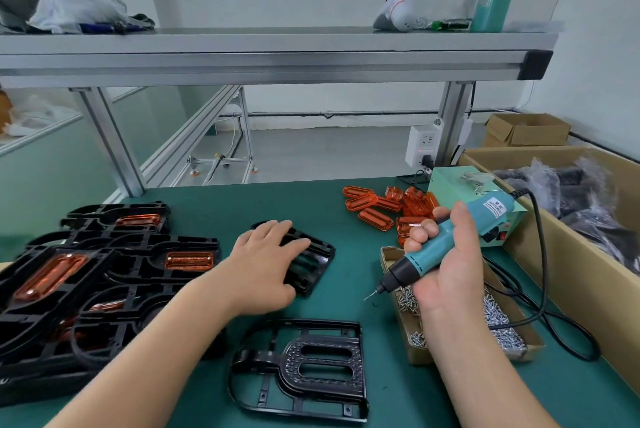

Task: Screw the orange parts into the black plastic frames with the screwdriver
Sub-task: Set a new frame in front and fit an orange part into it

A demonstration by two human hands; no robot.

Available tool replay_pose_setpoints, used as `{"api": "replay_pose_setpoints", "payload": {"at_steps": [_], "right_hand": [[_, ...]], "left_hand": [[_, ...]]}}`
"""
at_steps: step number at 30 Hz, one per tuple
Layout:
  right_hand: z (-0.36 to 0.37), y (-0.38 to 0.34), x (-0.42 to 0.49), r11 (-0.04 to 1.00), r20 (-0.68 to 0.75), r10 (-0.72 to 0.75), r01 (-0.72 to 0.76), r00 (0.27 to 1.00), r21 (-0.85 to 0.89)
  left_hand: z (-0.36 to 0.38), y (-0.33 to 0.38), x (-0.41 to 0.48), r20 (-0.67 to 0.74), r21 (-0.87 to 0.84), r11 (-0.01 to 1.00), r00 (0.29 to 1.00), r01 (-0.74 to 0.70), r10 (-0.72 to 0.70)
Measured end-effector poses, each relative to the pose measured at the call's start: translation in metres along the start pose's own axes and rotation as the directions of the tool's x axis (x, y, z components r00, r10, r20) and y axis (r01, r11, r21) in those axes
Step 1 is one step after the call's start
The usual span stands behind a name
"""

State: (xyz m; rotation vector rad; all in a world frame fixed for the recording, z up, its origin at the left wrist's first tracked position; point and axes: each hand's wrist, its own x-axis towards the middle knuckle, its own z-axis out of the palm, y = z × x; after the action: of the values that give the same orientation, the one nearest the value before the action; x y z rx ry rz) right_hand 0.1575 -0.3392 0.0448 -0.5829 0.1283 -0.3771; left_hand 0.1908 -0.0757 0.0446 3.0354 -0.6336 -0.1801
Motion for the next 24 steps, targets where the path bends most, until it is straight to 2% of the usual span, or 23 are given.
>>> {"api": "replay_pose_setpoints", "payload": {"at_steps": [3, 9, 11, 13, 15, 17, 24], "right_hand": [[-0.001, 0.001, -0.001, 1.000, -0.001, 0.016, -0.016, 1.000, -0.005], [-0.001, 0.001, 0.002, 1.000, -0.009, 0.021, -0.021, 1.000, 0.005], [-0.001, 0.000, 0.003, 1.000, -0.014, 0.015, -0.015, 1.000, 0.001], [-0.001, 0.001, 0.003, 1.000, -0.014, 0.017, -0.017, 1.000, 0.000], [-0.001, 0.001, 0.003, 1.000, -0.011, 0.017, -0.017, 1.000, 0.004], [-0.002, 0.001, 0.003, 1.000, -0.004, 0.016, -0.016, 1.000, 0.005], [-0.005, 0.001, 0.003, 1.000, 0.013, 0.024, -0.024, 1.000, 0.002]], "left_hand": [[0.001, -0.012, 0.011, 0.046, 0.021, 0.999, 0.999, 0.024, -0.025], [0.001, 0.004, 0.008, -0.065, 0.148, 0.986, 0.996, 0.078, -0.069], [-0.003, 0.019, 0.000, -0.136, 0.126, 0.991, 0.991, 0.035, -0.017], [-0.007, 0.029, -0.015, -0.166, 0.001, 0.997, 0.983, -0.081, 0.080], [-0.008, 0.038, -0.033, -0.090, -0.168, 0.972, 0.984, -0.165, 0.152], [-0.005, 0.047, -0.051, 0.017, -0.235, 0.952, 0.978, -0.198, 0.207], [-0.003, 0.052, -0.077, 0.068, -0.137, 0.978, 0.983, -0.159, 0.169]]}}
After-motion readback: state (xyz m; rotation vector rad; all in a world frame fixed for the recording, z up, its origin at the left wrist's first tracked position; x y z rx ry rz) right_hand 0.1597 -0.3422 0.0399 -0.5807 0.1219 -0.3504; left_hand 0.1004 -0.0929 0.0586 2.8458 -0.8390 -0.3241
